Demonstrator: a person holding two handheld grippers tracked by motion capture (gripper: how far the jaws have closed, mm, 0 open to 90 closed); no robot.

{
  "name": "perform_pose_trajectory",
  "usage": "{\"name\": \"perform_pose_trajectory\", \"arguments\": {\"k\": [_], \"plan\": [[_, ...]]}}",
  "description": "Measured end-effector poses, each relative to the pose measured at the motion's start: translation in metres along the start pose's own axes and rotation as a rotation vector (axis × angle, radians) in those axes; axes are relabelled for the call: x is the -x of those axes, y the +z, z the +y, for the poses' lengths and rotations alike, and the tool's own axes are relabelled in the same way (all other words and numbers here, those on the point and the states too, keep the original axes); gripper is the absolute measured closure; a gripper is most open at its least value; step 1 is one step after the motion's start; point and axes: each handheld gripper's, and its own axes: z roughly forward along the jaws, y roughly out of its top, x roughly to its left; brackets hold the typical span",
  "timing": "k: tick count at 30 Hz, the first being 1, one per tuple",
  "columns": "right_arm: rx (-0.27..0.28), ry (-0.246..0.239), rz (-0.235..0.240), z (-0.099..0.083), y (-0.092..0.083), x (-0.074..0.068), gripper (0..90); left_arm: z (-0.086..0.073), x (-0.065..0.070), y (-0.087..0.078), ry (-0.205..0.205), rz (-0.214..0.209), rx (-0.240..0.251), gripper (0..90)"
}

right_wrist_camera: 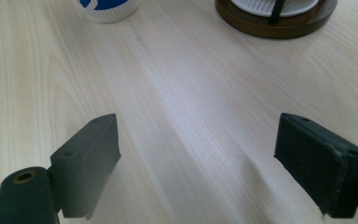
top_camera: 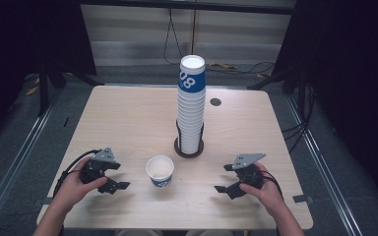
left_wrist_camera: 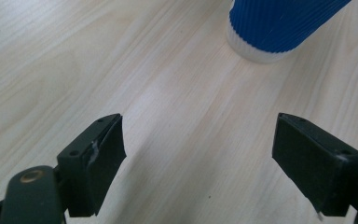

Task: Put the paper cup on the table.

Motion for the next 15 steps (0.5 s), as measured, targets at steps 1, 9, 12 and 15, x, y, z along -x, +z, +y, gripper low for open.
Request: {"name": "perform_pose_trajectory", "arguments": {"k": [1,9,12,15], "plan": [[0.001,-0.001,-0.003,-0.001,0.000,0.001,13.2,-0.001,-0.001,0.001,0.003,-0.003,-0.001,16.8],[0.016,0.029,-0.018,-0.008,-0.006,0.009,13.2,-0.007,-0.002,0.001,0.009,0.008,0.009,16.8],[0.009,0.033,-0.026,-0.010,-0.008,0.010,13.2,-0.011,-0.003,-0.001,0.002,0.013,0.011,16.8],[0.004,0.035,-0.032,-0.013,-0.009,0.013,13.2,-0.015,-0.005,-0.002,-0.004,0.028,0.006,16.8]]}}
